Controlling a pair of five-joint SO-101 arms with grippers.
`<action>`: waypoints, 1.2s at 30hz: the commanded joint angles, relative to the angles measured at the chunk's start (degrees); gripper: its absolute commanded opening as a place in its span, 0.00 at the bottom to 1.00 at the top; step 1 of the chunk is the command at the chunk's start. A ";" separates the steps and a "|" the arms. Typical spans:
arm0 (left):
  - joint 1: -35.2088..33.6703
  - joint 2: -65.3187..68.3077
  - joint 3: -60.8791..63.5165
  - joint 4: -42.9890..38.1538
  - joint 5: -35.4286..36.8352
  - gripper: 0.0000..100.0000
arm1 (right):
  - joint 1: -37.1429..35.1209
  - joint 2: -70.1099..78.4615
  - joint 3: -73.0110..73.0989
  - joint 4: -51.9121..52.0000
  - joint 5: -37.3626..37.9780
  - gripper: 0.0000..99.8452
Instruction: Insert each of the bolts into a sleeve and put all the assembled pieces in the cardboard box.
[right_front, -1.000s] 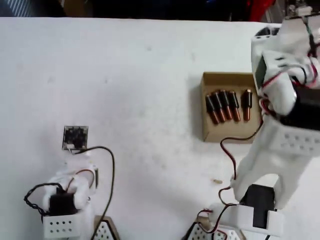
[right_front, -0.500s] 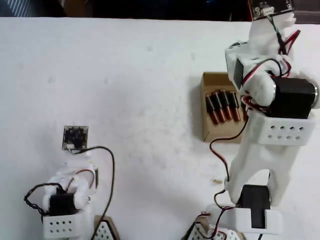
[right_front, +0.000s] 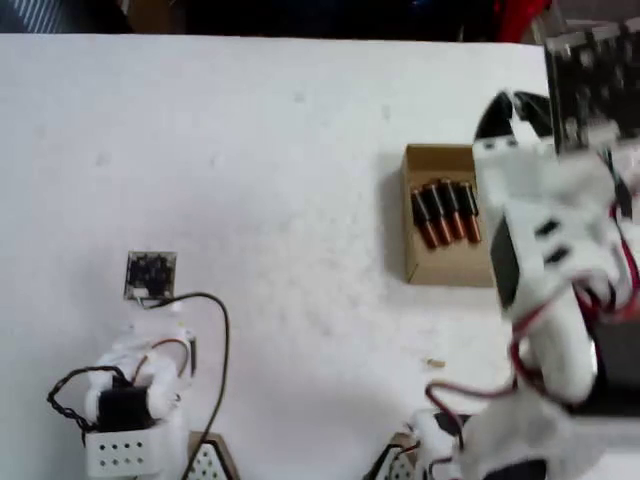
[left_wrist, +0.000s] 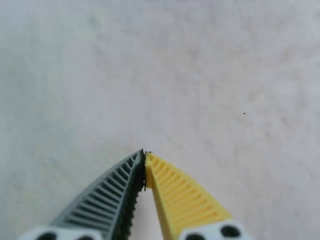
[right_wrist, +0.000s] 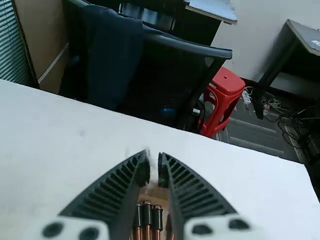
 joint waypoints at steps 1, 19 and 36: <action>-0.40 -0.40 -0.09 0.18 0.44 0.02 | -0.40 -7.34 5.10 1.27 -0.62 0.02; -0.40 -0.40 -0.09 0.18 0.44 0.02 | -1.45 -34.07 45.71 -8.04 -0.53 0.02; -0.40 -0.40 -0.09 0.18 0.44 0.02 | -5.32 -62.64 88.97 -23.96 -0.35 0.02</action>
